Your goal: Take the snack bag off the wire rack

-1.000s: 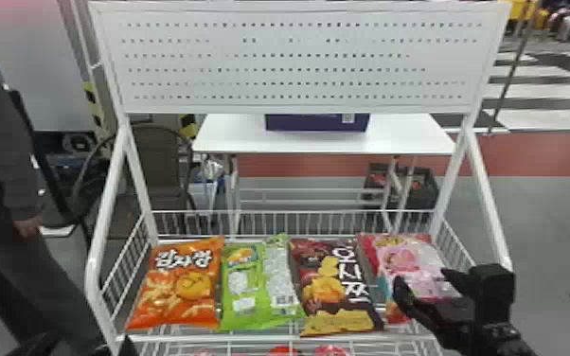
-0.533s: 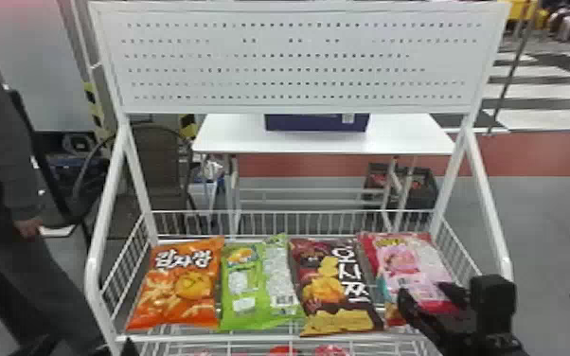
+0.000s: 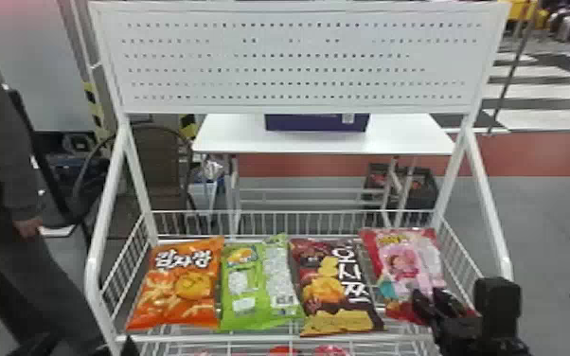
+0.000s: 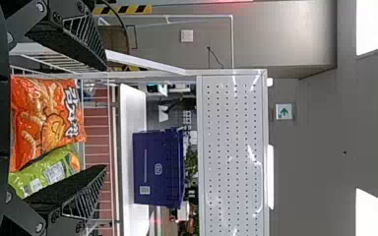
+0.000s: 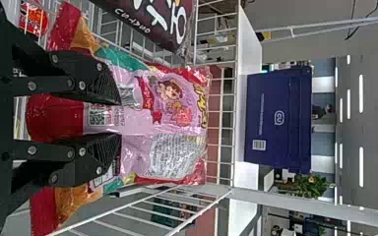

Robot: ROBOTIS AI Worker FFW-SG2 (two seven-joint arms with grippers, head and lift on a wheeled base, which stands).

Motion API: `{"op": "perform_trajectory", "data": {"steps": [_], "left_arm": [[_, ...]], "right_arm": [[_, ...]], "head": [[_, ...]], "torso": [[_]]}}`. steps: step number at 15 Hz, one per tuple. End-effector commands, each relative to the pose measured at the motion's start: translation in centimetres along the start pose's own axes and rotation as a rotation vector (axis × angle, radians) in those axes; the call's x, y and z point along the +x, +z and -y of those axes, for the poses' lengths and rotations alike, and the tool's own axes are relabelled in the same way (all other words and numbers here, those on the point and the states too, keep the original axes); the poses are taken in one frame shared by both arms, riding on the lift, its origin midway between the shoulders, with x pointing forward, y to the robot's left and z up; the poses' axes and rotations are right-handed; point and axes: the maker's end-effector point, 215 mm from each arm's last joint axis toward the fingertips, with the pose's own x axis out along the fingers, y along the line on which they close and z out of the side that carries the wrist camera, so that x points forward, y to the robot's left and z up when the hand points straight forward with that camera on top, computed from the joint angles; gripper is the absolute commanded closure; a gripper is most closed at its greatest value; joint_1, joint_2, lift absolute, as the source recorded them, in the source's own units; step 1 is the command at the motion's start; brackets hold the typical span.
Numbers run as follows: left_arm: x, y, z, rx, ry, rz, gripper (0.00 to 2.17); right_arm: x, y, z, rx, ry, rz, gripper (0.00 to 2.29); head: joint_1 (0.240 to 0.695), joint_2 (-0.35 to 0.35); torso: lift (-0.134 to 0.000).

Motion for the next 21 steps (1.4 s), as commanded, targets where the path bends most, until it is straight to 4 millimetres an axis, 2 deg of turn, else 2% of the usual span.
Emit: {"op": "perform_trajectory", "data": {"steps": [1,4,6,10,13,16,18,21], "left_arm": [[0.1,0.1,0.0,0.001,0.0,0.002,0.19],[0.1,0.0,0.0,0.0,-0.001,0.001,0.19],[0.1,0.1,0.0,0.002,0.0,0.002,0.19],[0.3,0.0,-0.1,0.002,0.001,0.002,0.19],[0.5,-0.1,-0.1,0.001,0.0,0.0,0.19],[0.6,-0.1,-0.1,0.003,-0.003,0.002,0.19],[0.7,-0.2,-0.3,0.002,-0.003,0.0,0.19],[1.0,-0.2,-0.3,0.001,-0.005,-0.001,0.19]], "right_arm": [[-0.3,0.5,-0.4,0.009,0.008,0.01,1.96],[-1.8,3.0,-0.8,0.014,0.013,0.068,1.96],[-3.4,5.5,-1.0,0.025,0.011,0.129,1.96],[-8.5,10.3,-1.1,0.063,0.032,0.243,1.96],[-12.9,12.4,-1.3,0.061,0.045,0.334,1.96],[-17.3,12.7,-1.0,0.062,0.032,0.436,1.96],[-19.5,12.0,-0.3,0.074,0.019,0.463,1.96],[-21.2,11.0,1.0,0.074,-0.007,0.457,1.96]], "head": [[0.499,0.0],[0.499,0.0],[0.499,0.0],[0.499,0.0],[0.499,0.0],[0.499,0.0],[0.499,0.0],[0.499,0.0]], "torso": [[0.0],[0.0],[0.0],[0.0],[0.0],[0.0],[0.0],[0.0]]}}
